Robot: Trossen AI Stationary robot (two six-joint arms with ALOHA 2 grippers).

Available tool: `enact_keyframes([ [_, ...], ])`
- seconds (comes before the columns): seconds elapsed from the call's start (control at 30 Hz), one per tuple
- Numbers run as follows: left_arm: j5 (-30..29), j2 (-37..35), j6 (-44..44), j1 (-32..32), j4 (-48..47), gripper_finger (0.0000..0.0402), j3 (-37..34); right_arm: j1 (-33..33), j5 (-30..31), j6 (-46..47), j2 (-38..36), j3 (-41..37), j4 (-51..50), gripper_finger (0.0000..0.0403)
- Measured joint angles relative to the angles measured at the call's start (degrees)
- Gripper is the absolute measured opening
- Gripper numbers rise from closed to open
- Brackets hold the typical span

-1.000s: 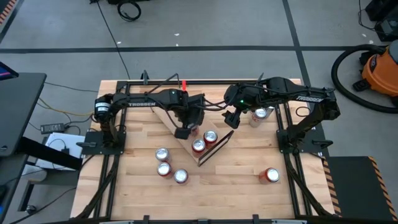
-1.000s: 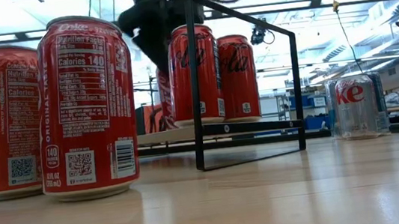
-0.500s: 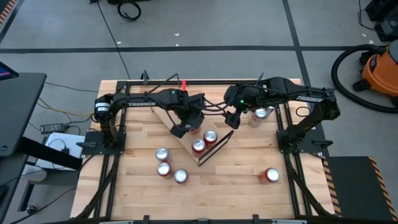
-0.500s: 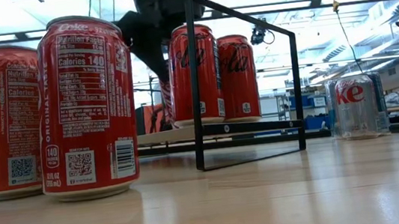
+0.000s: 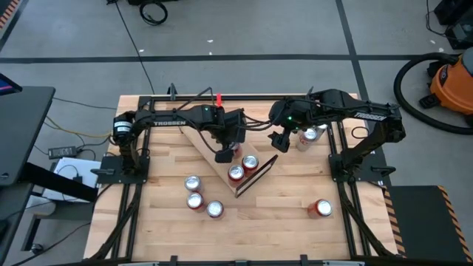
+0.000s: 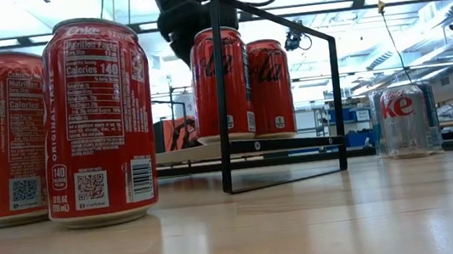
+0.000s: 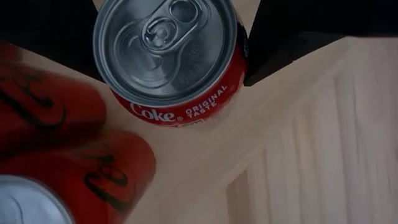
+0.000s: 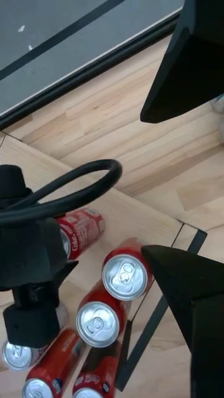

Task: Place canned beverage on shelf
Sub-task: Put the top red and white soda can on the shelf

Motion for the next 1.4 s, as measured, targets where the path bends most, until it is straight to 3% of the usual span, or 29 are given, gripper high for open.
enact_keyframes([
  [0.33,0.02,0.00,-5.03,0.35,-0.36,0.0330,0.00,-1.77,-1.89,-1.25,-0.02,0.00,-0.06,0.0348],
  [0.8,0.39,-0.37,-6.09,0.12,-9.50,0.0330,0.24,-1.90,-2.83,-1.03,-0.33,0.00,-0.63,0.0348],
  [1.07,0.45,-0.44,-13.03,-2.59,-12.45,0.0330,0.28,-1.85,-2.87,0.24,-0.33,0.00,-0.65,0.0348],
  [1.4,1.86,-0.33,-15.02,-6.69,-12.97,0.0330,0.22,-0.40,-2.88,1.64,-0.33,0.00,-0.63,0.0348],
])
